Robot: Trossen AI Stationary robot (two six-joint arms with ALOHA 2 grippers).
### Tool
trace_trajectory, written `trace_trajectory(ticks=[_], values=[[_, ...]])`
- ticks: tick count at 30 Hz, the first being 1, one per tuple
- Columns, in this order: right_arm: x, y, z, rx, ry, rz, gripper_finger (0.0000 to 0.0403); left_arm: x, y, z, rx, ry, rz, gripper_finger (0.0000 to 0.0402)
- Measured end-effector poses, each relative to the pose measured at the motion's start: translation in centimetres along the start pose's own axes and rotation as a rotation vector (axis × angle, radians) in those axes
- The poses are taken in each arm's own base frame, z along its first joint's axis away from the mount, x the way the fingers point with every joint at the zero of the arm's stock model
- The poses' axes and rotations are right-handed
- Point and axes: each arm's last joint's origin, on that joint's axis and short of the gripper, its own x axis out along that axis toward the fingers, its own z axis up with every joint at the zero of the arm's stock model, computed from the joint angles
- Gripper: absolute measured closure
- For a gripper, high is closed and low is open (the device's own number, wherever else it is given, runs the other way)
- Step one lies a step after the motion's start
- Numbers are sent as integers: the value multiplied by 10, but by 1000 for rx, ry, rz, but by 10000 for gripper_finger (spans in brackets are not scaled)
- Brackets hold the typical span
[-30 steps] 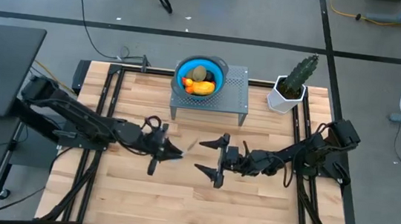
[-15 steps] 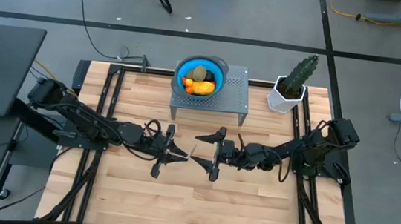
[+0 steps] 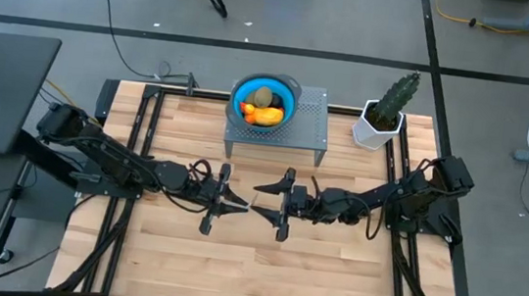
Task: Pick & Place Fruit
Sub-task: Put the blue knife on the shelf
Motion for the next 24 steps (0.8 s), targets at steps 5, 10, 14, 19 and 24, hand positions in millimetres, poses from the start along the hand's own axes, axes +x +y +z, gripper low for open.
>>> trace_trajectory(ticks=[5,10,14,19,24], values=[[14,2,-1,-17,19,-13,162,0,0,-1,18,5,5,345],[15,2,-3,-53,28,-31,162,0,0,-2,19,14,11,345],[15,3,-4,-62,34,-19,162,0,0,-3,21,25,9,345],[13,8,-6,-66,47,37,162,0,0,-2,23,21,11,345],[9,17,-7,-85,87,66,162,0,0,-4,26,40,13,345]])
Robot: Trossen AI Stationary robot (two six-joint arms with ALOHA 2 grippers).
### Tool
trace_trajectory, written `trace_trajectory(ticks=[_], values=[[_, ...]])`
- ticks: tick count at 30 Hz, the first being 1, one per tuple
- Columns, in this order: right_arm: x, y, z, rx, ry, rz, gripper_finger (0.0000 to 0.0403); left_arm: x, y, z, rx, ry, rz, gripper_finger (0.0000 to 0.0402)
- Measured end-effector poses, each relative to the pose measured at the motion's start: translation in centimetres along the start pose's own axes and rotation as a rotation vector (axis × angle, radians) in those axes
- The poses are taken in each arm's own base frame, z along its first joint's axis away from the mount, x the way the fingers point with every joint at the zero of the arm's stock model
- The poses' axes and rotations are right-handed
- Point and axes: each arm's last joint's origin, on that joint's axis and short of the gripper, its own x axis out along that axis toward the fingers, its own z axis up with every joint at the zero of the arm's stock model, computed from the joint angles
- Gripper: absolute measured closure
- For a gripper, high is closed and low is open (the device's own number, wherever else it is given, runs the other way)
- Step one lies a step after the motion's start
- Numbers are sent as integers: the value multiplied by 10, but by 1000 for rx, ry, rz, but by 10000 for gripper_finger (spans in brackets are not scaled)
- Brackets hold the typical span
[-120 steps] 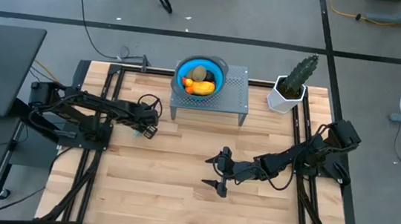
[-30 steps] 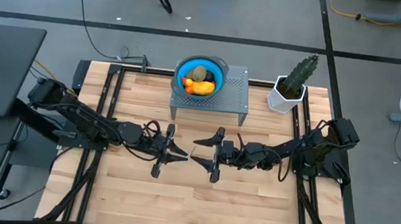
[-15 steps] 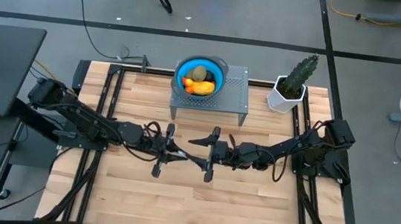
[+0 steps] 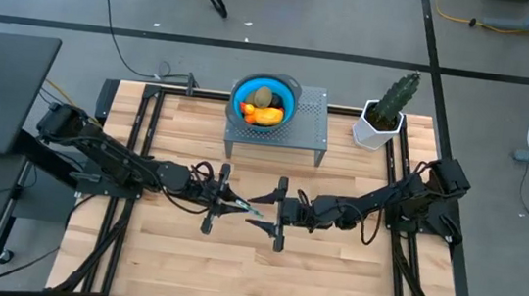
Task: Pick & Place Fruit
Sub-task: Put the blue knife on the shelf
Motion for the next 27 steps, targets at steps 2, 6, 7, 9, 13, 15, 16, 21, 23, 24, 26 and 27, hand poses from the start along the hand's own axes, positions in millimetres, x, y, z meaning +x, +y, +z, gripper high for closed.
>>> trace_trajectory(ticks=[2,6,7,9,13,15,16,21,23,24,26,27], values=[[-3,4,3,-6,24,9,162,0,0,-1,2,7,0,345],[-10,12,5,-14,87,-6,162,0,0,-1,9,7,-1,345],[-12,14,6,-15,99,-9,162,0,0,0,9,6,-1,345],[-15,17,6,-17,127,-42,163,0,0,0,10,5,-1,345],[-18,17,-4,-5,217,-128,163,0,0,0,14,5,-3,345],[-18,17,-6,31,230,-141,163,0,0,0,14,4,-3,345],[-18,16,-6,46,235,-144,163,0,0,0,14,4,-3,345],[-18,16,-7,52,239,-143,171,0,0,0,16,4,-3,345],[-18,16,-7,52,239,-142,181,0,0,0,16,4,-3,345],[-19,16,-7,50,243,-142,187,0,0,0,16,4,-3,345],[-19,16,-9,50,261,-144,200,0,0,0,16,4,-2,345],[-19,16,-10,50,267,-144,208,0,0,0,16,3,-2,345]])
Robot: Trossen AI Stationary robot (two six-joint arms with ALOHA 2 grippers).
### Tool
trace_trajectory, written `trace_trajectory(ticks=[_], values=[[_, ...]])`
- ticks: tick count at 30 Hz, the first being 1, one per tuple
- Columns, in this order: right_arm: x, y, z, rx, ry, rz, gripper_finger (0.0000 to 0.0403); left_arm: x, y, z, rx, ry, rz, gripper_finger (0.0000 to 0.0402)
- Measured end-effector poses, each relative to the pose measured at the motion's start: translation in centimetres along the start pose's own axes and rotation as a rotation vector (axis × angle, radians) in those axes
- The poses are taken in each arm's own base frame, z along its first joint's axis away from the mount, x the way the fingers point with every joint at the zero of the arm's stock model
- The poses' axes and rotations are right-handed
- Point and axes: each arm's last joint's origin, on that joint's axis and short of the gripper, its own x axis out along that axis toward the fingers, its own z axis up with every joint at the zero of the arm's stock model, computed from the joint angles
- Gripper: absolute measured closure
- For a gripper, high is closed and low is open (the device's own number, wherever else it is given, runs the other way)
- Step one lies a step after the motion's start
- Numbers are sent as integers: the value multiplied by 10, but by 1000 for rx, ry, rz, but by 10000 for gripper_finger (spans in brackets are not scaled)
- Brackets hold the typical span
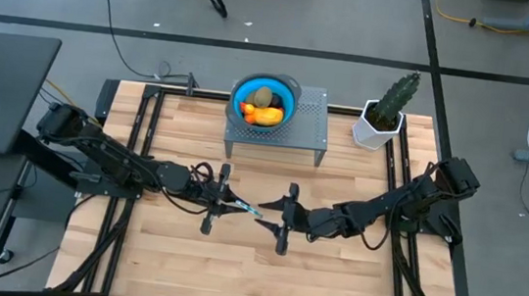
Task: Pick & Place Fruit
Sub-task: Put the blue knife on the shelf
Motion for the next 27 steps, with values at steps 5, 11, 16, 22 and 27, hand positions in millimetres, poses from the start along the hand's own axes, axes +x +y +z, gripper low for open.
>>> trace_trajectory(ticks=[5,11,16,22,27], values=[[0,0,-3,8,27,-4,243,0,0,0,0,-1,0,345],[0,0,-2,10,23,-5,270,0,0,1,-5,-14,0,345],[0,0,-2,10,23,-4,282,0,0,3,-7,-32,-2,345],[1,0,-5,5,33,-6,292,0,0,2,5,-23,-3,345],[1,0,-4,10,27,-7,300,0,0,3,3,-24,-2,345]])
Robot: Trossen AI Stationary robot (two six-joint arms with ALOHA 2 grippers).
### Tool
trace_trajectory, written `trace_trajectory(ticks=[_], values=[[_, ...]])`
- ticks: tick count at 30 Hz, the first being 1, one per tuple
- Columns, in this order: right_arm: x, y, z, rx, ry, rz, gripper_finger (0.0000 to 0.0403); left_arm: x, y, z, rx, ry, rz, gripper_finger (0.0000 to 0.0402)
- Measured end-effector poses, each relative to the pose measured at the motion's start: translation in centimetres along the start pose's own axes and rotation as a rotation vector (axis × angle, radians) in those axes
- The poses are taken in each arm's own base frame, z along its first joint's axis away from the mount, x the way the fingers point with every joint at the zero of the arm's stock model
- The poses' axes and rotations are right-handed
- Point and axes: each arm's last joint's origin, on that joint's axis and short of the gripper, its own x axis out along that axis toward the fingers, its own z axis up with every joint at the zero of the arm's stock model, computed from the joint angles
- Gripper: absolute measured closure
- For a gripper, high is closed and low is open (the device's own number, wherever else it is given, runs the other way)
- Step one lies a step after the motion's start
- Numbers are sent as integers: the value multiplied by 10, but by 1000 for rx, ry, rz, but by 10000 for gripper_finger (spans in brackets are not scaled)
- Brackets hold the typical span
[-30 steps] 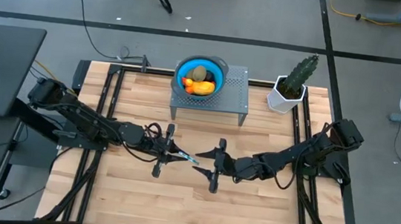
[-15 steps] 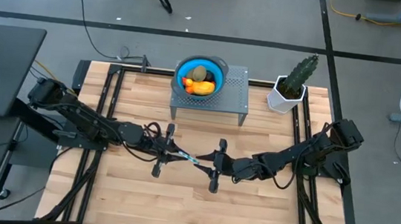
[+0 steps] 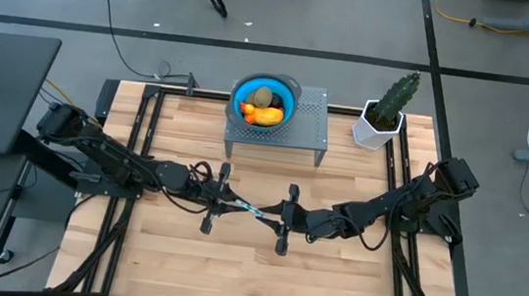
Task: Pick & Place Fruit
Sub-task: Put the blue knife on the shelf
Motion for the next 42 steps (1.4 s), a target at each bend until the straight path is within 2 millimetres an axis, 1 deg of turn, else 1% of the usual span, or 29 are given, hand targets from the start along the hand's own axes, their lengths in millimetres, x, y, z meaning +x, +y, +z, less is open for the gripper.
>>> trace_trajectory(ticks=[8,18,26,33,42], values=[[3,-6,2,34,-8,-10,316,0,0,2,-11,-23,4,345],[5,-9,5,51,-35,3,318,0,0,5,-21,-45,3,345],[17,-9,-2,44,-74,34,318,0,0,6,-27,-58,-6,345],[18,-10,0,12,-105,21,318,0,0,7,-32,-68,-4,345],[19,-13,2,20,-120,12,318,0,0,8,-37,-80,1,345]])
